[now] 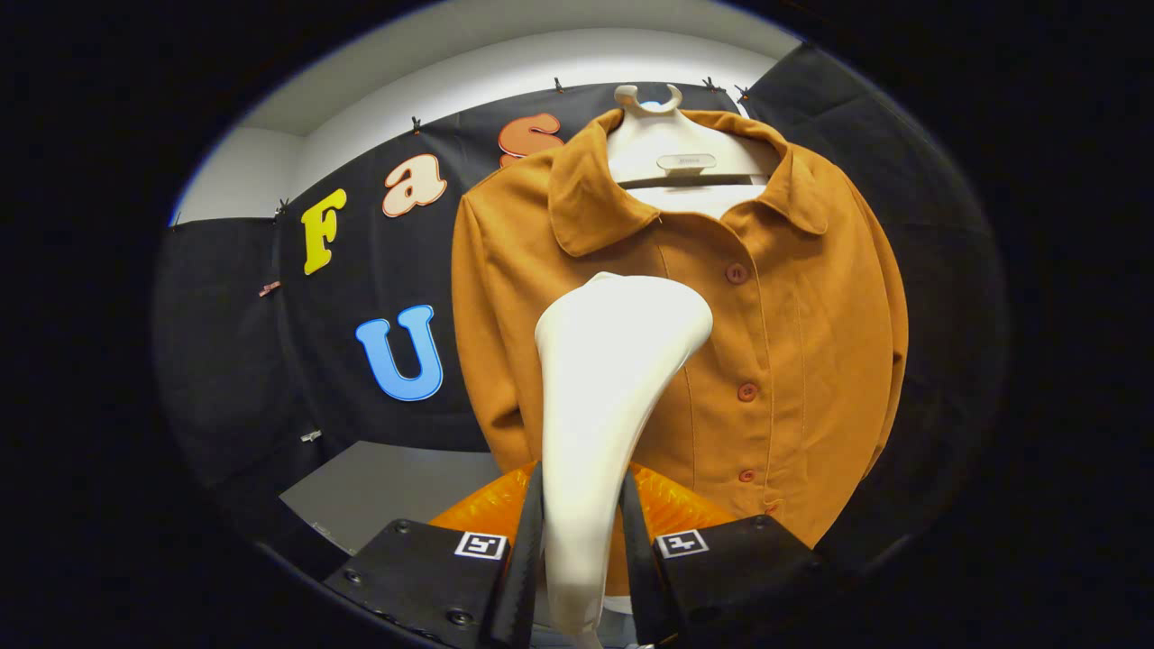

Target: Iron the clothes twice with a garment steamer, once on the left side and once on the right side.

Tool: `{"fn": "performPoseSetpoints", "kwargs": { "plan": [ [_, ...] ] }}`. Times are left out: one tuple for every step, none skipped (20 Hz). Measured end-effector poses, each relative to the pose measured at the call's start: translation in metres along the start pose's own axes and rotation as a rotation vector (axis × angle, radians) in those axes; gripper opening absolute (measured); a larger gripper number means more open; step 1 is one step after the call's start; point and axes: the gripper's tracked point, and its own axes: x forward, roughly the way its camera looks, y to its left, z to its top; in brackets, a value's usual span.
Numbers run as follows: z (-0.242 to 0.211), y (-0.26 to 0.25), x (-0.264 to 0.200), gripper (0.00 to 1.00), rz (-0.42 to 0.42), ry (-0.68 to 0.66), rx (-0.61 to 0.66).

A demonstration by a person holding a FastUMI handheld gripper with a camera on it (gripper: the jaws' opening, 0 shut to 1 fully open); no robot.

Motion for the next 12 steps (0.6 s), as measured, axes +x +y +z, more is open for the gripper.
{"fn": "performPoseSetpoints", "kwargs": {
  "plan": [
    [-0.004, -0.001, 0.004, 0.46, 0.015, 0.012, 0.005],
    [-0.011, -0.002, 0.007, 0.46, 0.029, 0.023, 0.005],
    [-0.012, -0.005, 0.009, 0.46, 0.043, 0.034, 0.004],
    [-0.017, -0.008, 0.012, 0.46, 0.057, 0.047, 0.005],
    [-0.021, -0.01, 0.014, 0.46, 0.068, 0.061, 0.006],
    [-0.027, -0.013, 0.016, 0.46, 0.079, 0.075, 0.009],
    [-0.031, -0.016, 0.017, 0.46, 0.088, 0.088, 0.015],
    [-0.035, -0.018, 0.018, 0.46, 0.095, 0.099, 0.024],
    [-0.041, -0.021, 0.019, 0.46, 0.103, 0.111, 0.031],
    [-0.047, -0.023, 0.02, 0.46, 0.111, 0.124, 0.037],
    [-0.054, -0.026, 0.021, 0.46, 0.114, 0.137, 0.042],
    [-0.06, -0.028, 0.022, 0.46, 0.116, 0.152, 0.048]
  ]
}}
